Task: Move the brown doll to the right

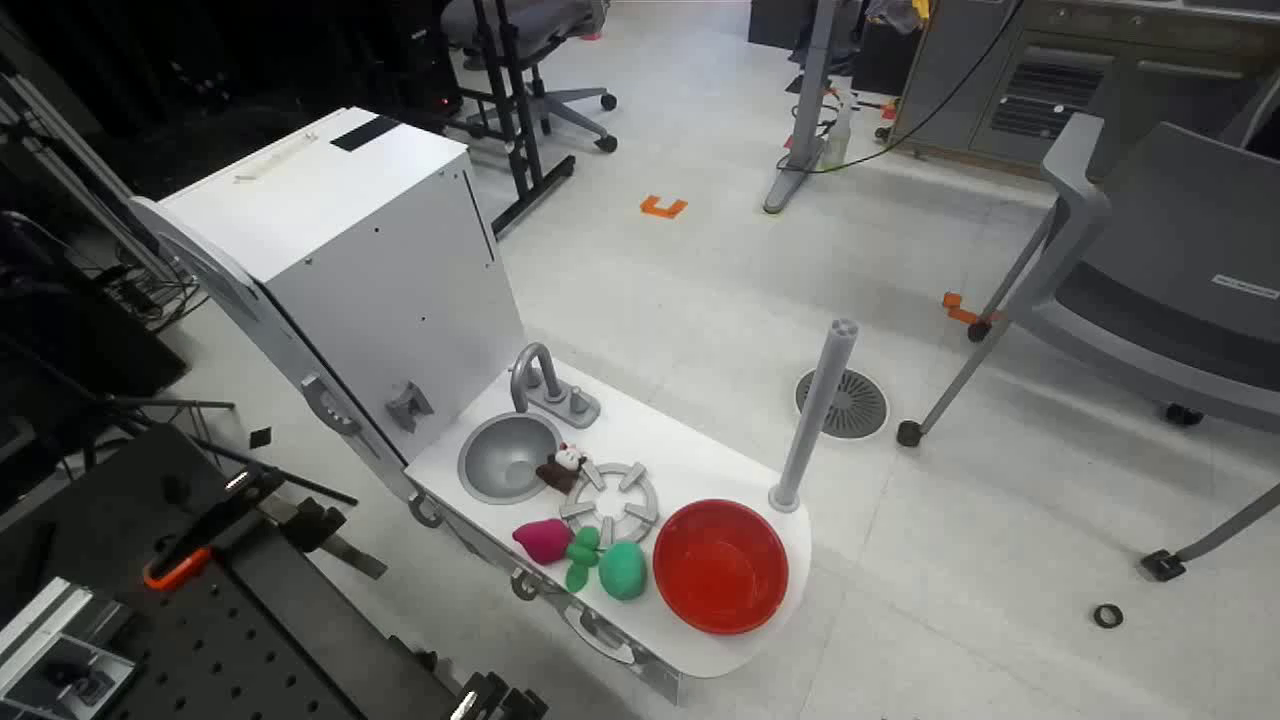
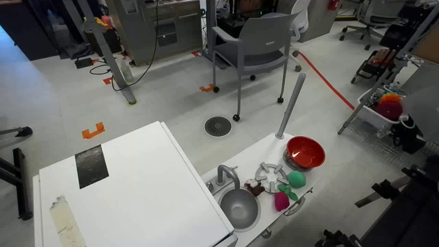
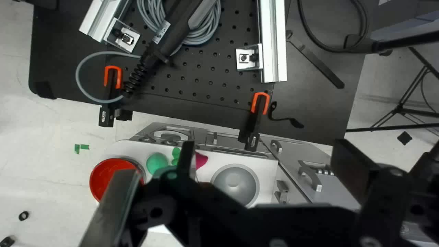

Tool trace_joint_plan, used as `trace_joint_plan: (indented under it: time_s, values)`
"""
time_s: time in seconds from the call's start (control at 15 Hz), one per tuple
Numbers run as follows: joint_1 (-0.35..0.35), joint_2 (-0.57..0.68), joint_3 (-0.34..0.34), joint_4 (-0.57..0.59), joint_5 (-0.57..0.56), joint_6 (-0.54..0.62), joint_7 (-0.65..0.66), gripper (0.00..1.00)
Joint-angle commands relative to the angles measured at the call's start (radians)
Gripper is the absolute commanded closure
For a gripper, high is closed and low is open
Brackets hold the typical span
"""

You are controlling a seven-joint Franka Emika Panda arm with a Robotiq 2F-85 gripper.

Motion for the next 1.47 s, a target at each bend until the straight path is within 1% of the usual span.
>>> trace_joint_plan:
  time_s: [0.0,0.73,0.8,1.0,1.2,1.4]
  values:
    - [-0.002,0.000,0.002,0.001,0.001,-0.001,-0.001,0.00]
    - [-0.002,0.000,0.002,0.001,0.001,-0.001,-0.001,0.00]
    - [-0.009,0.020,0.009,0.007,-0.005,0.013,0.018,0.00]
    - [-0.021,0.111,0.007,0.033,0.000,0.095,0.037,0.00]
    - [-0.042,0.272,-0.003,0.079,0.005,0.261,0.056,0.00]
    - [-0.080,0.460,-0.002,0.127,-0.014,0.439,0.123,0.00]
